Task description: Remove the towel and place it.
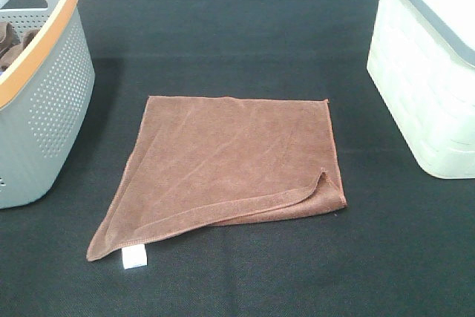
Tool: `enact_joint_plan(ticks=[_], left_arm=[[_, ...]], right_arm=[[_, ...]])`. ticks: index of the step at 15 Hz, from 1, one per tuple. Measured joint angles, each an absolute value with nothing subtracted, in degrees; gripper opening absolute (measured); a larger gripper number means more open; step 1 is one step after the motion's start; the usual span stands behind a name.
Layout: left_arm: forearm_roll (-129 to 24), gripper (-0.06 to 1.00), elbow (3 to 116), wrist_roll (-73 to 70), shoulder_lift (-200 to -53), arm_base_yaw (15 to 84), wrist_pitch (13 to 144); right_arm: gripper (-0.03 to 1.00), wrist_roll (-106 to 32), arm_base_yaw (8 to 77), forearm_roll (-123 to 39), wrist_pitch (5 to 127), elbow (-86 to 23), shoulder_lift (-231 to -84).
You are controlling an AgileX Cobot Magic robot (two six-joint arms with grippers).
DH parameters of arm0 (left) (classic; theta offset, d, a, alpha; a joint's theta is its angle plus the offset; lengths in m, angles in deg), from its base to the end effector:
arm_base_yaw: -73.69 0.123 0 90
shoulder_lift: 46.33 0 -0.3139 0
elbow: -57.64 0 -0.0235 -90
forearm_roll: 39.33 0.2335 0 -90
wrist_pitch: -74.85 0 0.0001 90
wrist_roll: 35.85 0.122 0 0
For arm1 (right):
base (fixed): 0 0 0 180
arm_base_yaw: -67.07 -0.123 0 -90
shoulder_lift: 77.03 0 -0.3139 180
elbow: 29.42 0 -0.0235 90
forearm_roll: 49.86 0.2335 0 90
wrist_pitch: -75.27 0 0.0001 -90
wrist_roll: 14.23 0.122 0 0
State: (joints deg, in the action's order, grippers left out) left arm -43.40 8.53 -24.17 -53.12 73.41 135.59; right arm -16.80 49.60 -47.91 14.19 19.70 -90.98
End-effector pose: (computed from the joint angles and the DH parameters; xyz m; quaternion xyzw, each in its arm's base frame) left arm -0.0227 -0.0074 0.2559 0.0901 0.8457 0.0168 0.5258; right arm -0.0070 0.0016 0.2569 -0.1534 0.8700 0.0776 0.4621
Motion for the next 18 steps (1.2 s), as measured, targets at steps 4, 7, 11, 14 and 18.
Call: enact_joint_plan(ticks=[4,7,11,14,18], left_arm=[[-43.4,0.69,8.53,-24.17,-53.12,73.41,135.59],[-43.4,0.69,8.53,-24.17,-53.12,73.41,135.59],[-43.4,0.69,8.53,-24.17,-53.12,73.41,135.53],[-43.4,0.69,8.53,-24.17,-53.12,73.41,135.53],[-43.4,0.69,8.53,-24.17,-53.12,73.41,135.53]], right_arm=[[0.61,-16.8,63.98,-47.91,14.19,19.7,-90.98],[0.61,-16.8,66.04,-47.91,14.19,19.76,-87.48],[0.61,-16.8,66.04,-47.91,14.25,19.76,-83.81],[0.61,-16.8,66.04,-47.91,14.25,19.76,-83.7],[0.61,-16.8,66.04,-47.91,14.25,19.76,-83.7]])
